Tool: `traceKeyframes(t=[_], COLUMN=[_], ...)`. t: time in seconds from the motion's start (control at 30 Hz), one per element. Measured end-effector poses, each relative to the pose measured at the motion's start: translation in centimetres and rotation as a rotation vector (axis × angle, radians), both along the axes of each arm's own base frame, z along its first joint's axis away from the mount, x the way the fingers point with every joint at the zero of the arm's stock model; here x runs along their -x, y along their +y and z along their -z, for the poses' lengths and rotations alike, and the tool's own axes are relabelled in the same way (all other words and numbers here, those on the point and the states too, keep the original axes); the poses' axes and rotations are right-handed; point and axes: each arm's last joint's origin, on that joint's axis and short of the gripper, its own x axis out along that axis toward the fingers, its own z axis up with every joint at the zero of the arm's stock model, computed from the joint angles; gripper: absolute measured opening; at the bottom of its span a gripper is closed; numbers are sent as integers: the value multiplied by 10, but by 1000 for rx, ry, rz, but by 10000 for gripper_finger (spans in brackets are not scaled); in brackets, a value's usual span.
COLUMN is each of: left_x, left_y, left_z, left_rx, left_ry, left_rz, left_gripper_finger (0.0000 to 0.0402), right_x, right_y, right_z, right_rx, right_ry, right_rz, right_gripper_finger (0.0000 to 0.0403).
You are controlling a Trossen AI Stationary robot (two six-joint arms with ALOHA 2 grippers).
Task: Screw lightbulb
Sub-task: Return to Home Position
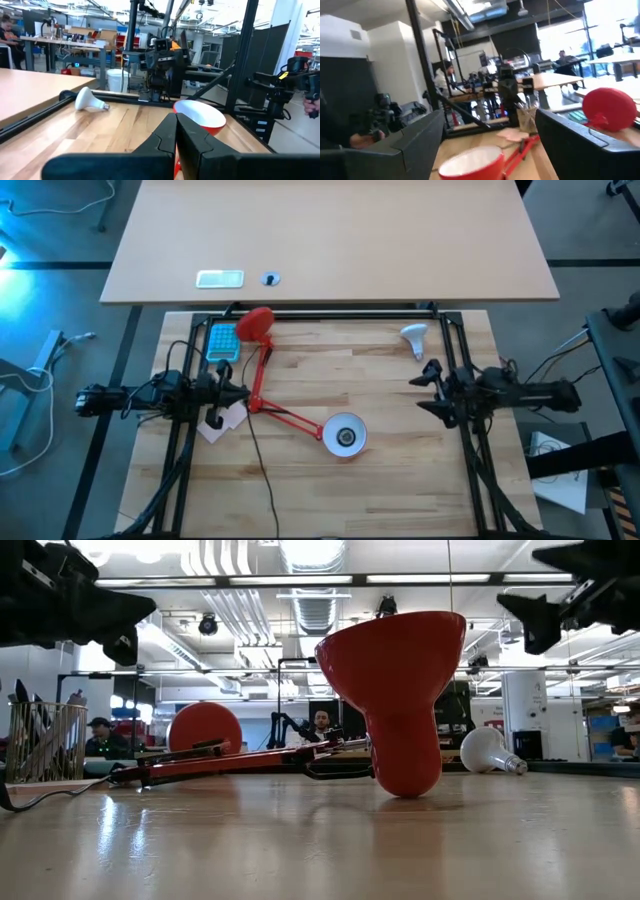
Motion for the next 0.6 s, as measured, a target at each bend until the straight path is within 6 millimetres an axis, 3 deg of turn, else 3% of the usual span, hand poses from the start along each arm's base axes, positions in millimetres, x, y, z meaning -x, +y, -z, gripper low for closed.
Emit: traceKeyframes(t=[0.17, 0.37, 0.6], left_x=[0, -3, -3], left_y=[0, -1, 0], left_z=[1, 14, 15], left_rx=[17, 58, 20], left_ry=[16, 129, 137], left_rz=[5, 35, -5], left_gripper_finger=[0, 0, 0], right_x=[-2, -4, -8], right_y=[-8, -16, -17], right_z=[6, 19, 28], right_rx=[-5, -57, -106], right_ry=[68, 203, 306], right_rz=[85, 332, 355], right_gripper_finger=[312, 312, 312])
